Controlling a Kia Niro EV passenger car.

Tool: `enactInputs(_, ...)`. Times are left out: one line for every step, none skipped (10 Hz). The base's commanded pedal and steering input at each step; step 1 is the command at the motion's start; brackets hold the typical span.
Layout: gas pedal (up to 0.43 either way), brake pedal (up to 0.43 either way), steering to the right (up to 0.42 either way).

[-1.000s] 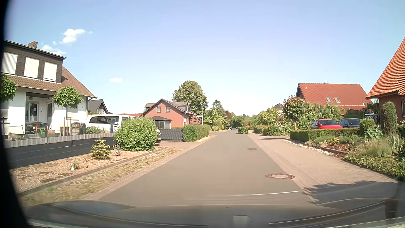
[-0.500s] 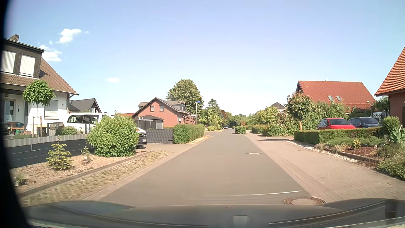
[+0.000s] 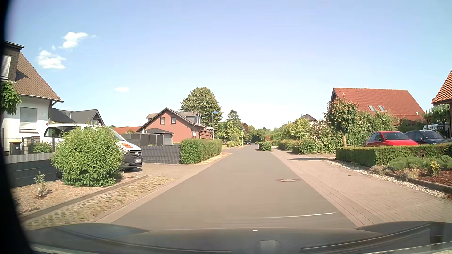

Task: Follow the waypoints while adhering to traffic rules and regulations

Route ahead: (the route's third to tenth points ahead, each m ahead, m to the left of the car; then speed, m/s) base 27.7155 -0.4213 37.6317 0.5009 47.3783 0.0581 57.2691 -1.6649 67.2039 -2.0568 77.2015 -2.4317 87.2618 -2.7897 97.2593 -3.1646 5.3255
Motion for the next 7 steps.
enactInputs(0.169,0.006,0.025)
enactInputs(0.169,0.006,0.021)
enactInputs(0.169,0.006,0.015)
enactInputs(0.169,0.006,0.012)
enactInputs(0.169,0.006,0.013)
enactInputs(0.169,0.006,0.013)
enactInputs(0.169,0.006,0.013)
